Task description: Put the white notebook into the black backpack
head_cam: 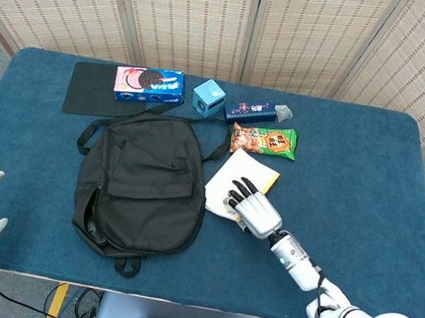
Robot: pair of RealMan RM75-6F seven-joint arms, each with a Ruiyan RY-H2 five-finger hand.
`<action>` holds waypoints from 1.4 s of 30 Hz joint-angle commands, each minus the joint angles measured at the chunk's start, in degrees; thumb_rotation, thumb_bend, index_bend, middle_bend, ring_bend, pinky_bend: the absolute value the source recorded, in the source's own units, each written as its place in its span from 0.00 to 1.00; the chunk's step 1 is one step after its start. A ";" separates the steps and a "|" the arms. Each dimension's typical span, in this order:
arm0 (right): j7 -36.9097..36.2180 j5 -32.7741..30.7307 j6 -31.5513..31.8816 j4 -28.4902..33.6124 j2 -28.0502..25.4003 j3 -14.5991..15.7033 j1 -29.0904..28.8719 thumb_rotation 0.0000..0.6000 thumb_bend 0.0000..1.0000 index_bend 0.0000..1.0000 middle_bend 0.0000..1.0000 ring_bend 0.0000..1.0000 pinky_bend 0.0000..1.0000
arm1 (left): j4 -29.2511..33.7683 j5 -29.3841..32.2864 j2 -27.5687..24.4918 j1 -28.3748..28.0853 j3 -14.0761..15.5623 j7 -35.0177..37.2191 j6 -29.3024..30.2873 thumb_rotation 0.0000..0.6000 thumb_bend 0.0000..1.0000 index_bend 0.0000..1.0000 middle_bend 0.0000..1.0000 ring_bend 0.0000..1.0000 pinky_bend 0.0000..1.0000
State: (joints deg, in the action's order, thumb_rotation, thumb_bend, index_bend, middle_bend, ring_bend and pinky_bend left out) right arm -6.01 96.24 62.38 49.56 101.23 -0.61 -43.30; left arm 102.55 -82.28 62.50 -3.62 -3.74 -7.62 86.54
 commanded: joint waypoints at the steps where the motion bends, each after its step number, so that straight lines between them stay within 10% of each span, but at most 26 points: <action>1: 0.03 -0.48 -0.24 0.12 0.27 -0.56 -0.48 1.00 0.43 0.32 0.29 0.11 0.08 | 0.02 -0.01 -0.06 -0.07 -0.05 0.09 -0.07 1.00 0.27 0.18 0.12 0.10 0.02; 15: -0.34 -2.79 0.59 -0.13 0.98 -2.33 -0.89 1.00 0.23 0.46 0.32 0.12 0.08 | 0.18 0.21 -0.28 -0.23 -0.22 0.27 -0.24 1.00 0.27 0.18 0.12 0.10 0.02; 42: 3.59 -1.70 11.66 7.87 -10.27 -3.54 2.41 1.00 0.47 0.74 0.46 0.22 0.08 | -1.88 -1.75 -4.71 -8.72 -3.04 7.07 -10.55 1.00 0.27 0.19 0.12 0.10 0.02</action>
State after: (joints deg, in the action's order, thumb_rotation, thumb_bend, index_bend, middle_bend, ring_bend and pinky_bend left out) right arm -3.68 94.33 72.51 55.53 93.03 -3.70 -41.68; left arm 101.25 -83.52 58.43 -10.93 -6.47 -2.13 77.80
